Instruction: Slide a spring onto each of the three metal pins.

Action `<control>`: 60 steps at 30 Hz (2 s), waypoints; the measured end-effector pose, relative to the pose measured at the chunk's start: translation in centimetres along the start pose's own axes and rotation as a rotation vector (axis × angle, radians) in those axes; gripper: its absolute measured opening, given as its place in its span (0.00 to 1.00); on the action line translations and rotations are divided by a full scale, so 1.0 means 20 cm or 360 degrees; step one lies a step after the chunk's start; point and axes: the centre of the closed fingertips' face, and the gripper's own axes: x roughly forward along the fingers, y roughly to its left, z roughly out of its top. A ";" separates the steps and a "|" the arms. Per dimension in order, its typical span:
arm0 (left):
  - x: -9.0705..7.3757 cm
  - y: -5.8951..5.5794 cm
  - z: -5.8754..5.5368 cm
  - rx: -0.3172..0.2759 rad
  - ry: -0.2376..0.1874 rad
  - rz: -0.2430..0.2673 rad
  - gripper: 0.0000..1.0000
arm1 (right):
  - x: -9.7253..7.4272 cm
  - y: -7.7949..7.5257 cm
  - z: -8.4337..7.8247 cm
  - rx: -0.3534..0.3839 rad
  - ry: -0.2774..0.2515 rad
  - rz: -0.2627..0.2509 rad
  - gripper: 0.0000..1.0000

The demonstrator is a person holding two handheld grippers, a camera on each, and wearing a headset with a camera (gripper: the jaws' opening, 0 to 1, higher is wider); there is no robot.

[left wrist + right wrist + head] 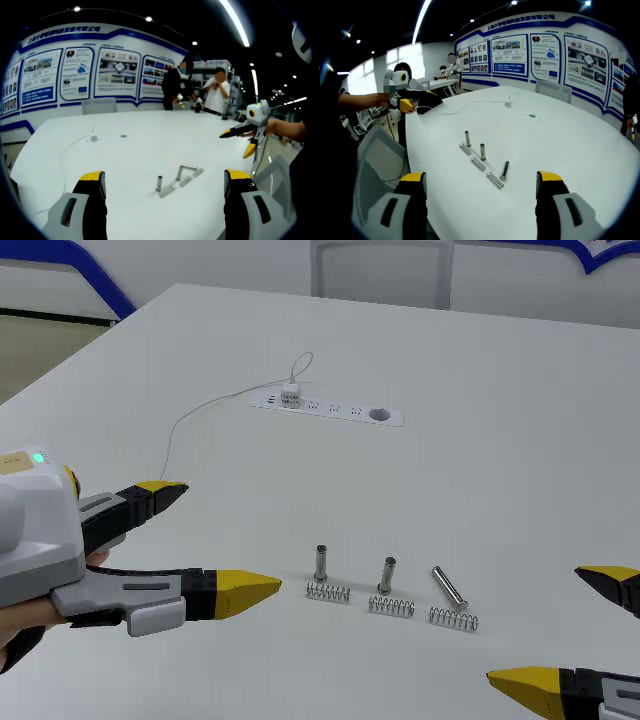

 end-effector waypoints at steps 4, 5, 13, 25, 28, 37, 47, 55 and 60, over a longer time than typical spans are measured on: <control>0.00 -0.01 -0.01 0.0000 0.0011 -0.0006 1.00 | 0.00 0.01 0.00 0.0012 -0.0003 0.0004 0.91; 0.00 -0.01 -0.01 -0.0002 0.0011 -0.0007 1.00 | 0.00 0.01 0.00 0.0009 -0.0001 0.0005 0.91; 0.01 -0.01 -0.02 -0.0002 0.0016 -0.0011 1.00 | 0.01 0.01 0.01 0.0017 -0.0013 0.0009 0.91; 0.00 -0.02 -0.04 -0.0009 0.0031 -0.0013 1.00 | 0.01 0.01 -0.01 0.0018 0.0013 0.0016 0.91; 0.00 -0.02 -0.05 -0.0013 0.0037 -0.0013 1.00 | 0.02 0.01 -0.01 0.0016 0.0012 0.0020 0.91; 0.00 -0.02 -0.07 -0.0028 0.0041 -0.0015 1.00 | 0.04 0.01 0.00 0.0007 0.0014 0.0029 0.91; 0.01 -0.02 -0.06 -0.0066 0.0014 -0.0016 1.00 | 0.07 -0.02 -0.01 0.0022 0.0024 0.0012 0.88; 0.03 -0.02 -0.10 -0.0082 0.0033 -0.0028 1.00 | 0.10 -0.06 -0.01 0.0023 0.0043 0.0001 0.83; 0.03 -0.01 -0.12 -0.0105 0.0027 -0.0018 1.00 | 0.13 -0.09 0.00 0.0028 0.0045 -0.0016 0.80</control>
